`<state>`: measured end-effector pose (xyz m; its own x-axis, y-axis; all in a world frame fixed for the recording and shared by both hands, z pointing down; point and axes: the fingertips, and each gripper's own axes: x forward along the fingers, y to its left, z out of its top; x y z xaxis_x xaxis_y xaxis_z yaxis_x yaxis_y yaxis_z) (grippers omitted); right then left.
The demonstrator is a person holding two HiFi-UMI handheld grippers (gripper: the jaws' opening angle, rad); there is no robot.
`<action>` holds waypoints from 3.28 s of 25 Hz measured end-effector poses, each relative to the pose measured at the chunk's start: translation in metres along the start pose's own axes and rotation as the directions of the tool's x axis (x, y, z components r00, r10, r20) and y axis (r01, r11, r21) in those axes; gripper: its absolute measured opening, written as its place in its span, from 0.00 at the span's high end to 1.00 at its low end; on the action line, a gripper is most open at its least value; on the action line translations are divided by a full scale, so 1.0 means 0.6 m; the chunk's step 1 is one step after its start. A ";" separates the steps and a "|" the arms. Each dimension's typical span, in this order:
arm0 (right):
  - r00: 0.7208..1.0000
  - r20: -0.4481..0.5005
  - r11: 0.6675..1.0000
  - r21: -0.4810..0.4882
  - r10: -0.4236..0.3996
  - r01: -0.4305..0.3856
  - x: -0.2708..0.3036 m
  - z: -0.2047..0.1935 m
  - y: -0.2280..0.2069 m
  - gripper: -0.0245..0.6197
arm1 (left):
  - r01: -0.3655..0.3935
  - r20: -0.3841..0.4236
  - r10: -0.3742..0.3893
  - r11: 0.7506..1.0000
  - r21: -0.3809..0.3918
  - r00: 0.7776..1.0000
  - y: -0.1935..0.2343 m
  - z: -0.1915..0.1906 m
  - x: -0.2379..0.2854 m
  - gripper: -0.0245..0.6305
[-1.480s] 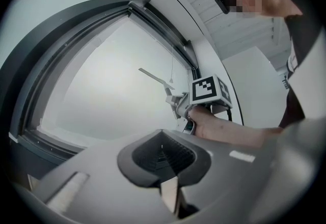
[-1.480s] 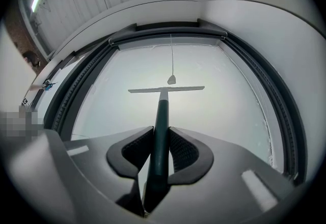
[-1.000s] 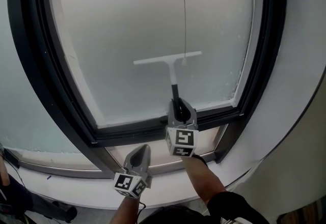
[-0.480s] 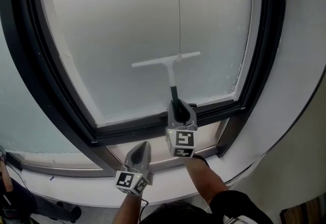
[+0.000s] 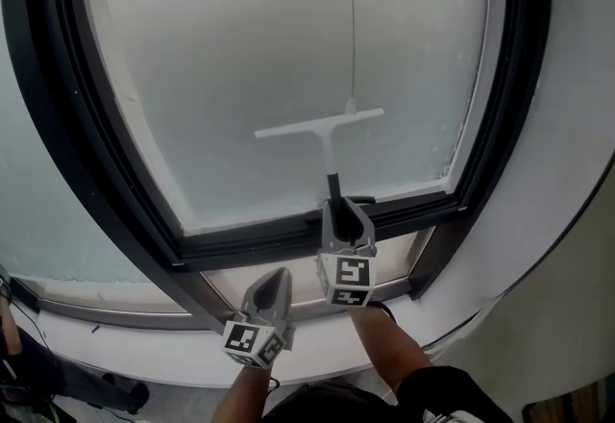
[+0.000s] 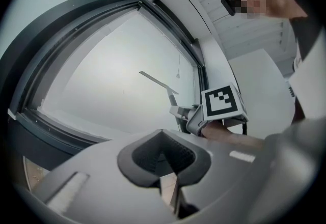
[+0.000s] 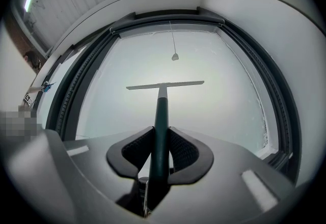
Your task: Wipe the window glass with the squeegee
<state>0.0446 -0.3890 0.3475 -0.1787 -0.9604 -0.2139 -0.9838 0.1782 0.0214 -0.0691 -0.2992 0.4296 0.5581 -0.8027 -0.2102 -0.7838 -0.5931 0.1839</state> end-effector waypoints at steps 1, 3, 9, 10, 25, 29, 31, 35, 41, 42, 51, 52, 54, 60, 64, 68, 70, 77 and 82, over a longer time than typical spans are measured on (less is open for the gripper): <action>1.000 -0.002 1.000 -0.001 -0.004 0.004 -0.001 -0.003 -0.001 0.81 | 0.000 -0.003 0.000 1.000 0.001 1.000 0.001 -0.001 0.000 0.96; 1.000 -0.012 1.000 0.000 -0.004 0.004 -0.004 -0.011 -0.001 0.81 | -0.002 -0.007 0.002 1.000 0.003 1.000 0.001 -0.001 -0.001 0.96; 0.999 -0.040 1.000 0.012 -0.009 0.009 -0.014 -0.040 -0.002 0.81 | -0.011 -0.014 0.012 1.000 0.007 1.000 0.005 -0.008 -0.005 0.96; 0.999 -0.045 1.000 0.015 -0.008 0.008 -0.015 -0.044 -0.001 0.81 | -0.014 -0.012 0.014 1.000 0.002 1.000 0.006 -0.009 -0.006 0.96; 0.992 -0.128 0.999 0.033 -0.019 0.024 -0.033 -0.105 0.000 0.81 | -0.018 -0.033 0.018 1.000 -0.017 0.999 0.014 -0.022 -0.015 0.96; 0.990 -0.141 0.999 0.038 -0.012 0.018 -0.039 -0.113 0.005 0.81 | -0.019 -0.040 0.018 1.000 -0.024 0.999 0.018 -0.028 -0.017 0.96; 0.990 -0.141 0.998 0.052 -0.012 0.019 -0.043 -0.115 0.007 0.81 | -0.016 -0.045 0.015 1.000 -0.027 0.999 0.017 -0.032 -0.016 0.96; 0.989 -0.150 0.999 0.049 -0.014 0.022 -0.051 -0.127 0.007 0.81 | -0.004 -0.054 0.002 1.000 -0.031 0.999 0.014 -0.038 -0.014 0.96; 0.984 -0.175 0.998 0.062 -0.016 0.027 -0.064 -0.141 0.009 0.81 | 0.000 -0.058 -0.002 0.999 -0.032 0.998 0.013 -0.039 -0.014 0.96; 0.984 -0.179 0.997 0.066 -0.016 0.028 -0.066 -0.143 0.009 0.81 | -0.002 -0.062 0.000 1.000 -0.031 0.998 0.014 -0.040 -0.015 0.96; 0.975 -0.221 0.995 0.096 -0.013 0.035 -0.080 -0.170 0.015 0.81 | -0.013 -0.053 0.012 1.000 -0.022 0.999 0.019 -0.036 -0.018 0.96; 0.974 -0.224 0.995 0.098 -0.013 0.036 -0.081 -0.172 0.016 0.81 | -0.018 -0.044 0.017 1.000 -0.020 0.999 0.021 -0.034 -0.020 0.96; 0.973 -0.229 0.994 0.098 -0.014 0.038 -0.082 -0.174 0.015 0.81 | -0.026 -0.025 0.026 0.999 -0.021 0.999 0.023 -0.032 -0.023 0.96; 0.967 -0.253 0.995 0.096 -0.013 0.038 -0.089 -0.191 0.015 0.81 | -0.061 -0.013 0.060 0.998 -0.032 0.998 0.032 -0.035 -0.032 0.96; 0.961 -0.277 0.995 0.089 -0.015 0.041 -0.096 -0.204 0.016 0.81 | -0.057 -0.027 0.056 0.997 -0.052 0.998 0.035 -0.042 -0.031 0.96; 0.956 -0.294 0.995 0.090 -0.014 0.042 -0.103 -0.213 0.017 0.81 | -0.054 -0.036 0.052 0.997 -0.052 0.998 0.032 -0.048 -0.033 0.96; 0.954 -0.299 0.994 0.096 -0.012 0.043 -0.104 -0.212 0.018 0.81 | -0.052 -0.030 0.050 0.997 -0.055 0.998 0.032 -0.047 -0.034 0.96; 0.947 -0.318 0.998 0.048 -0.032 0.050 -0.115 -0.225 0.012 0.81 | -0.043 -0.024 0.042 0.996 -0.075 0.999 0.034 -0.050 -0.037 0.96; 0.954 -0.295 0.995 0.076 -0.043 0.069 -0.119 -0.192 0.016 0.81 | -0.002 -0.019 0.000 0.995 -0.096 1.000 0.025 -0.049 -0.035 0.96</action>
<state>0.0456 -0.3435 0.4755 -0.1331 -0.9876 0.0833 -0.9895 0.1276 -0.0680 -0.0847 -0.2931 0.4649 0.5630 -0.8037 -0.1923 -0.7550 -0.5949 0.2759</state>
